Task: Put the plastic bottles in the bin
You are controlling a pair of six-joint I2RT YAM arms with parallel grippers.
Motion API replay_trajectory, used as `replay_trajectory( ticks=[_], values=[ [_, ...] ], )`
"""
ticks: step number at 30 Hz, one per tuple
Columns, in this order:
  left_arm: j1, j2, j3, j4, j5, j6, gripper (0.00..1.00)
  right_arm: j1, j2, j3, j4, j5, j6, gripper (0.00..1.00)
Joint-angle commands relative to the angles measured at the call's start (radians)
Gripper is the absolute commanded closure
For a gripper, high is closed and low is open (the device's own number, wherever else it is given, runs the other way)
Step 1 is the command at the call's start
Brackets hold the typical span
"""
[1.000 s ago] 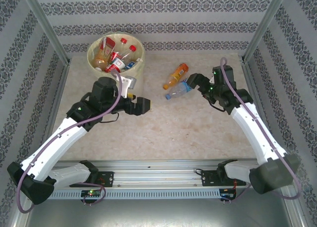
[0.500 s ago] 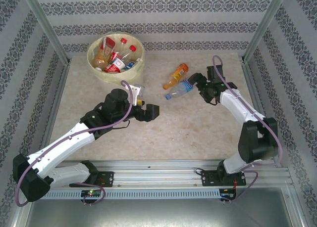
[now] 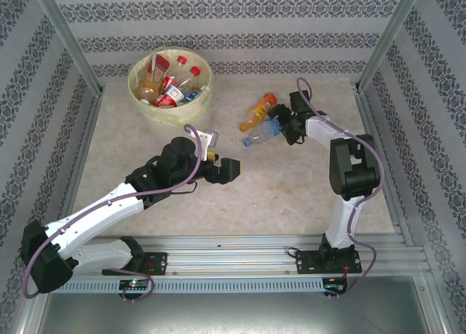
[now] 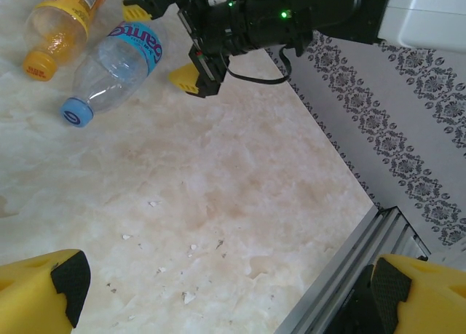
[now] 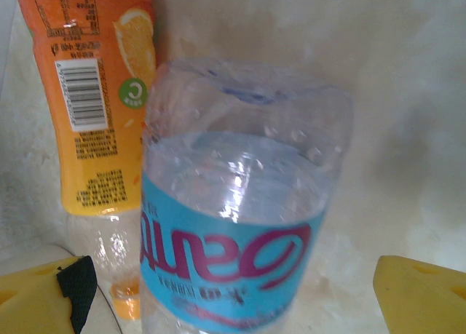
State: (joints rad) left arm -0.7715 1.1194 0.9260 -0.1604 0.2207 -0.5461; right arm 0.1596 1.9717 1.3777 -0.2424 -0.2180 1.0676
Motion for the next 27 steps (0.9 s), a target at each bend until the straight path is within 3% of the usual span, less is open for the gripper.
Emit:
replay_trajectory(
  ticks=[1, 13, 27],
  values=[
    [-0.018, 0.011, -0.006, 0.035, -0.021, -0.012, 0.00, 0.004, 0.045, 0.054, 0.017, -0.017, 0.025, 0.03],
    [-0.025, 0.031, 0.005, 0.016, -0.008, -0.003, 0.00, -0.003, 0.114, 0.077, 0.031, -0.015, 0.038, 0.11],
    [-0.025, 0.037, 0.023, -0.027, -0.017, 0.011, 0.00, 0.000, 0.055, 0.043, 0.044, -0.024, -0.022, 0.32]
  ],
)
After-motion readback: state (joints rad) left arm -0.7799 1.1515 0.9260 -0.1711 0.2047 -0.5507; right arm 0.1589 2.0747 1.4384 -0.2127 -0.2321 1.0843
